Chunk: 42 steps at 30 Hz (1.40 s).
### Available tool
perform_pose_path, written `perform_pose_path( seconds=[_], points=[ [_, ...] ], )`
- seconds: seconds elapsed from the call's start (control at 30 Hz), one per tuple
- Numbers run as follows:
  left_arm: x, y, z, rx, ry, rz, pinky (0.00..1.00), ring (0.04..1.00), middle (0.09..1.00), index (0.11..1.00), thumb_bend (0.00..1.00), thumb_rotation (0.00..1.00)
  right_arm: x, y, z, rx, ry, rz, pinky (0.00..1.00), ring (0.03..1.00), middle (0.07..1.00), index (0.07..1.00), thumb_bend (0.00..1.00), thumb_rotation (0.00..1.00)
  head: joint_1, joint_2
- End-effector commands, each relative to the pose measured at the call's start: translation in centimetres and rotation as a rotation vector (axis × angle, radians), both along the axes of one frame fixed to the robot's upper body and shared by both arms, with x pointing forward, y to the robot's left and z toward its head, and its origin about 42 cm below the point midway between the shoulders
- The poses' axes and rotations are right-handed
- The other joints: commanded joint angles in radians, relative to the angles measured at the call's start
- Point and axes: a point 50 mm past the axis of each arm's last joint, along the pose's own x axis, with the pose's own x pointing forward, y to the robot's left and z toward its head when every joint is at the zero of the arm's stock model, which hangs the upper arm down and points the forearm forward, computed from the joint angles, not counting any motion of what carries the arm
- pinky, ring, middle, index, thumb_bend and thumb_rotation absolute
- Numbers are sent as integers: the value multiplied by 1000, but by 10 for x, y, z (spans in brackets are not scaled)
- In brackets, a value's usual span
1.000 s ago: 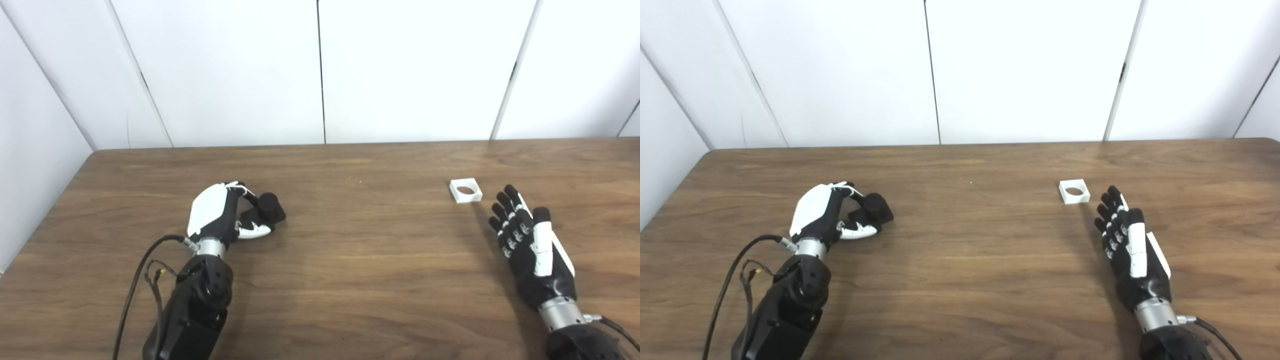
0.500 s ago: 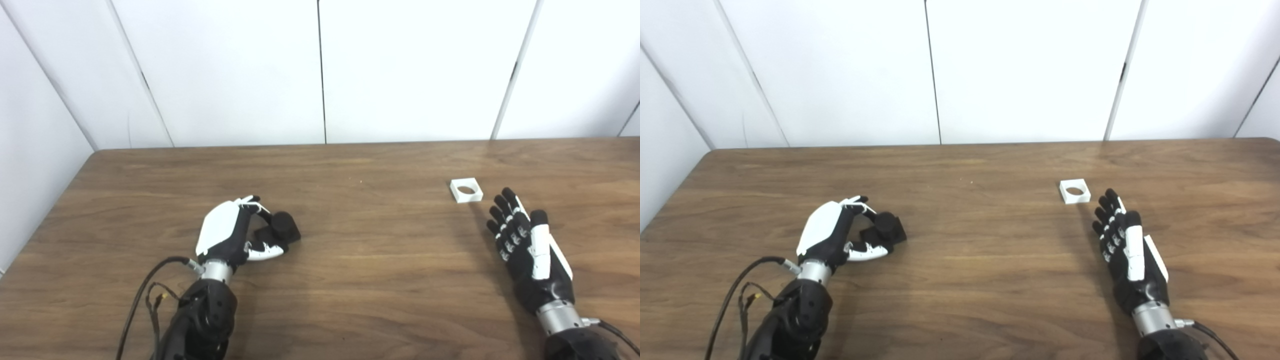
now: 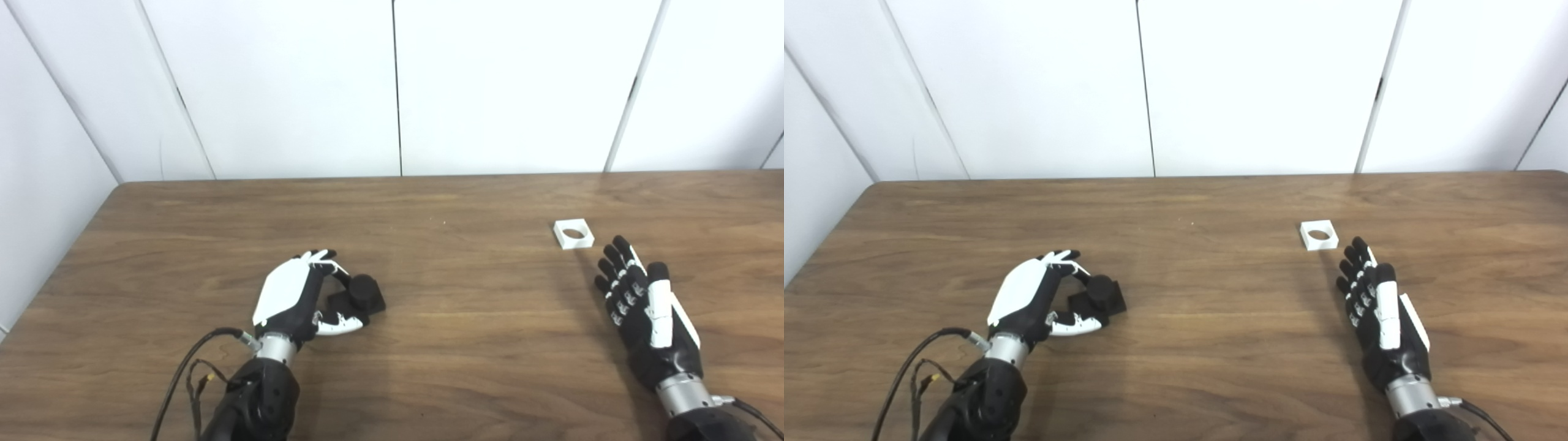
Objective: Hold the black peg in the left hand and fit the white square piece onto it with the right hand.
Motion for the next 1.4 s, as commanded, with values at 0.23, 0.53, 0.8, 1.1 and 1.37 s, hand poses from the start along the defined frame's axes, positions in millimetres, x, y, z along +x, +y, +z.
perform_pose_path(
  seconds=[0.23,0.53,0.8,1.1,1.37],
  points=[
    [-17,-17,-10,0,68,-75,1000,957,909,491,508,85,0,6,8,2,-18,0,1000,1000,1000,1000,666,1000,-5,3],
    [-28,-24,-16,-7,90,-110,1000,963,912,492,507,85,-1,7,10,2,-21,6,1000,1000,1000,1000,661,1000,-19,10],
    [-37,-29,-19,-30,92,-132,982,959,910,492,508,83,-2,10,10,3,-16,0,1000,1000,1000,1000,667,1000,-34,19],
    [-47,-33,-15,-55,101,-159,949,957,902,491,508,81,-3,12,13,-1,-17,-5,1000,1000,1000,1000,669,1000,-46,32],
    [-55,-35,-16,-54,117,-185,955,960,905,491,508,82,-5,13,15,3,-20,-9,1000,1000,1000,1000,674,1000,-52,41]
  ],
)
